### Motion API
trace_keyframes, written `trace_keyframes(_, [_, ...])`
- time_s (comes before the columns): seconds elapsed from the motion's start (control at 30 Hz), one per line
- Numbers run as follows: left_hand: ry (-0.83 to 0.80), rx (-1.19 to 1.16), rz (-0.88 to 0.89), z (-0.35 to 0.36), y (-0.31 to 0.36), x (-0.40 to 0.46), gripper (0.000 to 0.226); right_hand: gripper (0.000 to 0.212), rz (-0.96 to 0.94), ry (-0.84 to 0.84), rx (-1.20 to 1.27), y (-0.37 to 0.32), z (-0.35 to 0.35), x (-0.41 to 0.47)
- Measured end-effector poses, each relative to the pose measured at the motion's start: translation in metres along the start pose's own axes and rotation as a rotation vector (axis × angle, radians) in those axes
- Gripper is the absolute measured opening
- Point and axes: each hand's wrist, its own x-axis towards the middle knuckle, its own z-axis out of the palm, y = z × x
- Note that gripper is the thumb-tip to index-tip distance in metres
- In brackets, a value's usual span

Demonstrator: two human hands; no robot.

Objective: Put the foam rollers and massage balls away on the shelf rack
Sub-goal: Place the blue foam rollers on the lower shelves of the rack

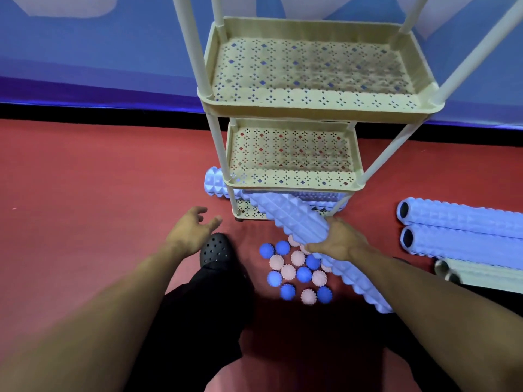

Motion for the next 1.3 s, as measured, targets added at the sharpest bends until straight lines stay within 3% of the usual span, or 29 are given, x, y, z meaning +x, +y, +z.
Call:
trace_keyframes(0.23, [-0.018,0.411,0.132,-0.01,0.014,0.063,0.062,0.097,-0.051,-0.027,-0.143,0.012,0.009,0.009])
trace_keyframes(0.47, [-0.067,0.469,0.127,-0.007,0.004,0.087,0.069,0.094,0.017,0.064,-0.166,0.006,0.004,0.022])
trace_keyframes(0.57, [-0.054,0.344,0.131,-0.007,0.008,0.094,0.071,0.095,0.019,0.118,-0.104,-0.003,-0.004,0.029])
trace_keyframes(0.73, [-0.039,0.182,0.13,-0.005,0.009,0.105,0.066,0.099,-0.063,0.221,-0.202,-0.019,-0.012,0.041])
trace_keyframes(0.9, [0.044,-0.313,-0.069,-0.007,0.002,0.117,0.047,0.093,-0.082,0.237,-0.238,-0.043,-0.01,0.053])
trace_keyframes(1.03, [0.014,-0.52,-0.136,-0.005,-0.003,0.126,0.04,0.091,-0.108,0.259,-0.244,-0.061,0.0,0.059])
trace_keyframes(1.13, [-0.037,-0.624,-0.171,0.003,-0.005,0.133,0.047,0.078,-0.094,0.223,-0.163,-0.063,0.005,0.065])
trace_keyframes(1.3, [-0.056,-0.705,-0.194,0.015,-0.004,0.147,0.036,0.058,-0.047,0.12,-0.221,-0.071,0.005,0.079])
